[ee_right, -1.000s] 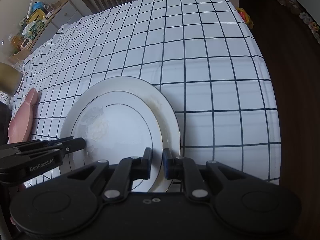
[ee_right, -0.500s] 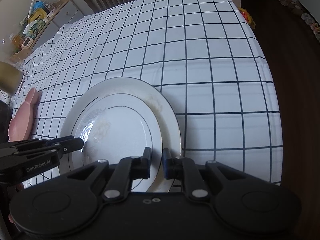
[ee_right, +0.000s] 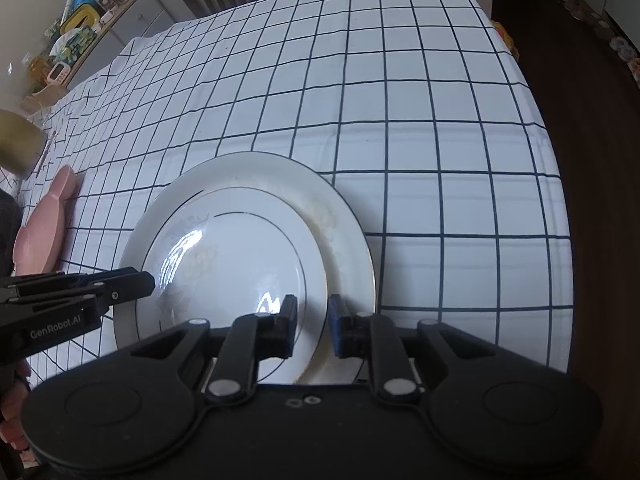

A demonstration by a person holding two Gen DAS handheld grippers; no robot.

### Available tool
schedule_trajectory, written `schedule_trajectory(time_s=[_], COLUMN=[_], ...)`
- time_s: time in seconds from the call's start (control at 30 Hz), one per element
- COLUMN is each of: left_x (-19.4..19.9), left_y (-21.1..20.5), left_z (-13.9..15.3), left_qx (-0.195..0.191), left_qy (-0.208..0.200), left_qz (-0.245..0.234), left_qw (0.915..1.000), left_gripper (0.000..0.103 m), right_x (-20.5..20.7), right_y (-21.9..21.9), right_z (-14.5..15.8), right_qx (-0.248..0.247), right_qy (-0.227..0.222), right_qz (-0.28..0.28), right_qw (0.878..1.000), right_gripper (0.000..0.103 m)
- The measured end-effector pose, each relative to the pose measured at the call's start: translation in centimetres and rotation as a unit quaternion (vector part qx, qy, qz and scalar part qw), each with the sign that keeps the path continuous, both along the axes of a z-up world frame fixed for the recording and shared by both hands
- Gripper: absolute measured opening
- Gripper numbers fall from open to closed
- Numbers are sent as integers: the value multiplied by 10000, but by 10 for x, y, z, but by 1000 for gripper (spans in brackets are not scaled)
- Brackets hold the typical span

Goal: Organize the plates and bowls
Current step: 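Lower the plate onto the first white plate and open both grippers, then move both grippers toward the pink bear-shaped plate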

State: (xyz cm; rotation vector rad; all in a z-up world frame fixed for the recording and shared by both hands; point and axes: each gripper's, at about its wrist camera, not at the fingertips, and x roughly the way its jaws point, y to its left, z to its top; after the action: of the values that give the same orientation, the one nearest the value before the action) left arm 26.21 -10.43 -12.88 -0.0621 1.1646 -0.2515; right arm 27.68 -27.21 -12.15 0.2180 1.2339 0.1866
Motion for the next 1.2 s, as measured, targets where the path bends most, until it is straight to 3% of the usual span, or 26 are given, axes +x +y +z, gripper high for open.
schedule_trajectory(time_s=[0.27, 0.6, 0.73, 0.93, 1.0, 1.2], left_x=[-11, -36, -46, -60, -64, -73], left_y=[12, 33, 49, 87, 100, 145], left_z=[19, 60, 76, 95, 100, 105], left_qx=[-39, -122, -209, -220, -173, -86], left_qy=[-201, -751, -932, -1229, -1322, -1448], left_qz=[117, 164, 256, 537, 687, 1083], left_qw=[9997, 9970, 9951, 9907, 9887, 9835], left_gripper=[16, 16, 17, 42, 55, 58], right_x=[-6, -26, -34, -41, -41, -36], right_y=[7, 41, 60, 95, 108, 151], right_z=[23, 73, 91, 113, 117, 122], right_qx=[-42, -89, -75, -3, 24, 24], right_qy=[-192, -781, -1039, -1361, -1426, -1611], right_qz=[191, 616, 770, 997, 1046, 1191], right_qw=[9996, 9950, 9916, 9857, 9842, 9797], right_gripper=[26, 44, 56, 75, 79, 91])
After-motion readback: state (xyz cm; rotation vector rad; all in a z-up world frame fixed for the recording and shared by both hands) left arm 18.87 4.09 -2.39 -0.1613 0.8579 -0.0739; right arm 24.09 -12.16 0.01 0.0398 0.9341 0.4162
